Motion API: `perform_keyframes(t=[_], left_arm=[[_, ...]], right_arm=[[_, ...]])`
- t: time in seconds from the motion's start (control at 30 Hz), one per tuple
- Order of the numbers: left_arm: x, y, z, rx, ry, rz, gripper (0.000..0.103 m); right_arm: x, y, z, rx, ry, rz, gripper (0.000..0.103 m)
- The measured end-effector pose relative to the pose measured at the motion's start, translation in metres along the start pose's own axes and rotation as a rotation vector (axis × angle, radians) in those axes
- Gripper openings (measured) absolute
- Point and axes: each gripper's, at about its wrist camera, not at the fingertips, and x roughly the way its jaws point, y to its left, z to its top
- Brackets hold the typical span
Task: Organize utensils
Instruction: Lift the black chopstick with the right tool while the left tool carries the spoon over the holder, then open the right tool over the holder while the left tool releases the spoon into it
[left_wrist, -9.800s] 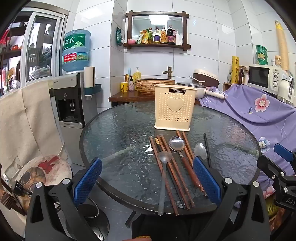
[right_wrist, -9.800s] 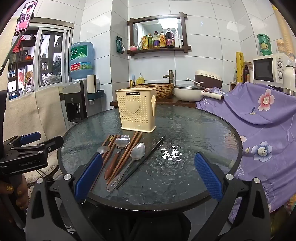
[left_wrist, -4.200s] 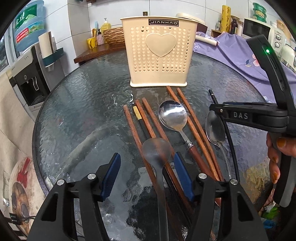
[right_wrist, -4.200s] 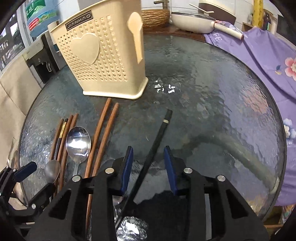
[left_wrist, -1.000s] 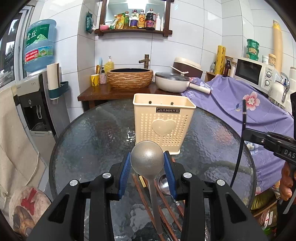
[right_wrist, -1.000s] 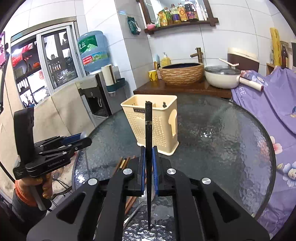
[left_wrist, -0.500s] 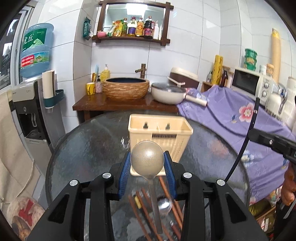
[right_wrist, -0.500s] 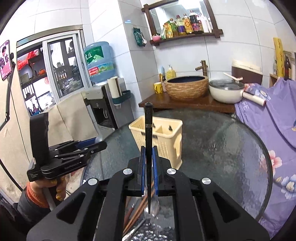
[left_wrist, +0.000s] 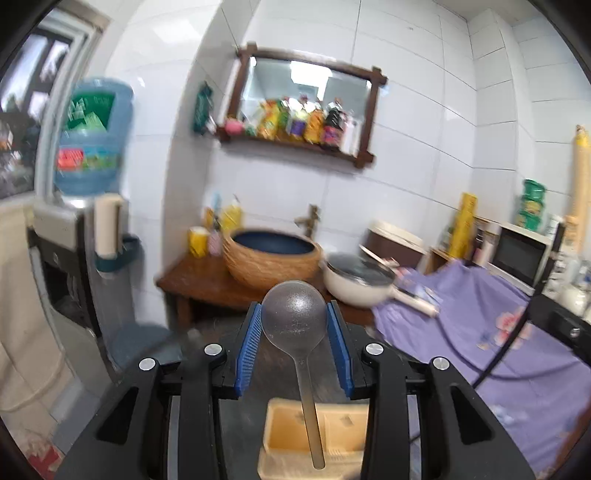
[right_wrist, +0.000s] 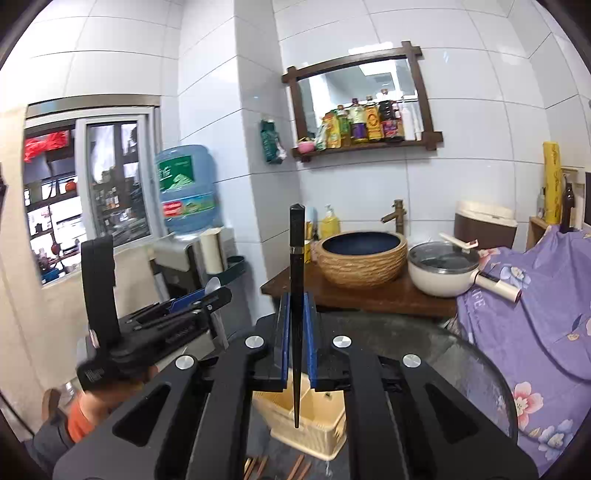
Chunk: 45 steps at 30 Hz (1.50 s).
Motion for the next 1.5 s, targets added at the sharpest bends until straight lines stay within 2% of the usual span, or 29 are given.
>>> perform_keyframes(t=[0.03, 0.1, 0.33, 0.63, 0.97, 1.17, 1.23, 1.3, 1.37, 1.5], left_arm=[[0.009, -0.004, -0.002, 0.016, -0.027, 0.030, 0.035], [0.019, -0.007, -0.011, 0.020, -0.032, 0.037, 0.035], [0.046, -0.003, -0.052, 0.005, 0.036, 0.046, 0.035], [0.053, -0.006, -0.094, 0.066, 0.084, 0.061, 0.035], [0.050, -0.012, -0.112, 0.125, 0.101, 0.048, 0.035], [0.052, -0.012, -0.116, 0.119, 0.122, 0.045, 0.036], [0.050, -0.012, -0.116, 0.118, 0.113, 0.048, 0.048], [0.047, -0.011, -0.115, 0.105, 0.099, 0.047, 0.057], [0.042, -0.008, -0.114, 0.088, 0.086, 0.044, 0.061], [0.026, -0.006, -0.111, 0.081, 0.057, 0.050, 0.072]], right_arm=[[0.009, 0.000, 0.001, -0.004, -0.012, -0.023, 0.008], [0.022, -0.001, -0.003, -0.010, -0.019, -0.055, 0.008], [0.061, -0.017, -0.047, 0.024, 0.056, -0.093, 0.008], [0.082, -0.023, -0.100, 0.032, 0.119, -0.103, 0.008], [0.084, -0.033, -0.113, 0.050, 0.133, -0.107, 0.008], [0.084, -0.040, -0.112, 0.082, 0.136, -0.101, 0.008], [0.085, -0.043, -0.113, 0.088, 0.143, -0.101, 0.009], [0.085, -0.044, -0.114, 0.089, 0.144, -0.110, 0.021], [0.082, -0.046, -0.114, 0.102, 0.131, -0.102, 0.059], [0.069, -0.048, -0.113, 0.120, 0.084, -0.111, 0.060]])
